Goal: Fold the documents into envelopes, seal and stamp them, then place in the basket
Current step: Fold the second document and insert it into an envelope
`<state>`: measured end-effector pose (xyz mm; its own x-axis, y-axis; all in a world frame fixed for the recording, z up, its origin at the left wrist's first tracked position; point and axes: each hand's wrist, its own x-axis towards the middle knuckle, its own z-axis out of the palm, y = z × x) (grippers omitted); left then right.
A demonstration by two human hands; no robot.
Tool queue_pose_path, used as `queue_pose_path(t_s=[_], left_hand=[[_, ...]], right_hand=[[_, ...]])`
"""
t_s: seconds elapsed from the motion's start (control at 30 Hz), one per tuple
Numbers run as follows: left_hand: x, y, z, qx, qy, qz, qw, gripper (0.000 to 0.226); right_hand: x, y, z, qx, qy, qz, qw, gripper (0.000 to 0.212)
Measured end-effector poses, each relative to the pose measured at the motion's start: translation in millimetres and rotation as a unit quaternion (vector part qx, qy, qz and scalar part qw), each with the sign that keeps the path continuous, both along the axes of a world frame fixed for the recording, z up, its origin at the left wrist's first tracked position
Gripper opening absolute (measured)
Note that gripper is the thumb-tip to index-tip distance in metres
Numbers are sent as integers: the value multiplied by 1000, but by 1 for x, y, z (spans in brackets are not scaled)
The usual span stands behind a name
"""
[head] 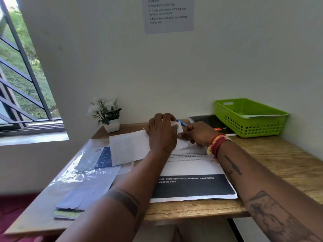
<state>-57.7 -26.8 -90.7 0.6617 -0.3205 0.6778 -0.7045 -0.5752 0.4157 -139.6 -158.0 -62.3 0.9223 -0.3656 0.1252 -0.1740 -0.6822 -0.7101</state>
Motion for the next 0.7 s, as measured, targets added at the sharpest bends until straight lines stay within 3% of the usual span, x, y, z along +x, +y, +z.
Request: queue_pose_path(t_s=[0.07, 0.13, 0.3, 0.4, 0.5, 0.6, 0.7], left_hand=[[-9, 4, 9, -1, -28, 30, 999, 19], [-19, 9, 27, -33, 19, 8, 999, 19], [-49, 20, 79, -177, 107, -47, 977, 35], [-63, 25, 106, -253, 198, -78, 944, 42], [-72, 37, 121, -276, 241, -90, 926, 43], [-67, 48, 112, -271, 284, -91, 915, 35], [-55, 60, 95, -298, 376, -98, 872, 24]], right_hand=[[1, 0, 2, 35, -84, -11, 996, 30], [-2, 7, 11, 37, -166, -22, 985, 30], [-20, 42, 43, -111, -330, -87, 933, 30], [-29, 63, 56, -174, -386, -102, 900, 17], [-35, 75, 54, -189, -403, -67, 893, 19], [-38, 76, 42, -262, -368, -37, 891, 42], [-43, 72, 22, -302, -285, -2, 910, 62]])
